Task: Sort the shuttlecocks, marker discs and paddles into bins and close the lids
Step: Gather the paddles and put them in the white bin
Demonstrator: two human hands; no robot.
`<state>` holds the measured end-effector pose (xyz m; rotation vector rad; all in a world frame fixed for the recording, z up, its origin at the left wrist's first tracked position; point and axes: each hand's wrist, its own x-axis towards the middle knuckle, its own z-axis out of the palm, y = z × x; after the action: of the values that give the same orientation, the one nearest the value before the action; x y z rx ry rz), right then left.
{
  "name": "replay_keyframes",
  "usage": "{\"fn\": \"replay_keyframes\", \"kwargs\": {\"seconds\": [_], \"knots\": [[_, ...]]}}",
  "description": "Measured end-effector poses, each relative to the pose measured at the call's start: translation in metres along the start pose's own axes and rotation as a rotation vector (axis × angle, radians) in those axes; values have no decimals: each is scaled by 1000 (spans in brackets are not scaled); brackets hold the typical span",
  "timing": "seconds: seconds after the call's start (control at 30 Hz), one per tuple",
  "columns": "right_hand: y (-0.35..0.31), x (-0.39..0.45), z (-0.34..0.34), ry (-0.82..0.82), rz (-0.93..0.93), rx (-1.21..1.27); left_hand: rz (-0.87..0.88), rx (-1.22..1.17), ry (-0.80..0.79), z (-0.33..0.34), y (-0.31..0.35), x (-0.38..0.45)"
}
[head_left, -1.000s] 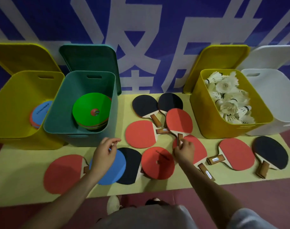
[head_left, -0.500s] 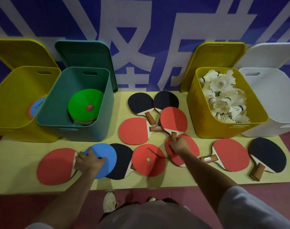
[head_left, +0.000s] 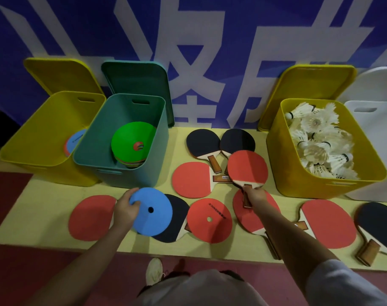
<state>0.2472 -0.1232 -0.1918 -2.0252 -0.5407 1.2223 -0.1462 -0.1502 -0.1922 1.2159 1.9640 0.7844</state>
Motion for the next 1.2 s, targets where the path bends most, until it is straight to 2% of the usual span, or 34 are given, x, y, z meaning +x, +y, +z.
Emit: {"fn": "replay_keyframes", "kwargs": {"seconds": [0.07, 0.2, 0.27, 0.37, 0.43, 0.5, 0.57, 0.6, 0.63, 0.7, 0.77, 0.87, 1.03, 1.2], "knots": [[5, 2, 6, 28, 8, 27, 30, -77, -23, -1, 8, -7], [8, -8, 15, 83, -93, 135, 51, -142, -22, 1, 25, -19], [7, -17, 13, 129, -119, 96, 63, -157, -14, 3, 32, -25], [14, -23, 11, 136, -180, -116, 75, -171, -18, 4, 42, -32], [25, -29, 14, 181, -275, -409, 98, -179, -37, 8, 51, -35], [36, -39, 22, 205, -450, -650, 102, -178, -54, 13, 59, -36], [49, -43, 30, 73, -739, -746, 89, -179, -68, 19, 66, -35], [53, -44, 33, -22, -814, -801, 81, -187, -77, 21, 69, -34], [52, -46, 36, -129, -802, -855, 73, -193, -87, 23, 71, -35], [47, -47, 42, -256, -637, -914, 64, -209, -102, 25, 72, -37], [47, -45, 50, -226, -557, -1020, 53, -225, -107, 24, 72, -39], [47, -44, 60, -172, -546, -1150, 39, -237, -101, 22, 71, -43], [40, -36, 57, -213, -557, -1118, 90, -242, -109, 13, 77, -49], [26, -56, 36, -305, -521, -540, 174, -344, -134, -8, 104, -40]]}}
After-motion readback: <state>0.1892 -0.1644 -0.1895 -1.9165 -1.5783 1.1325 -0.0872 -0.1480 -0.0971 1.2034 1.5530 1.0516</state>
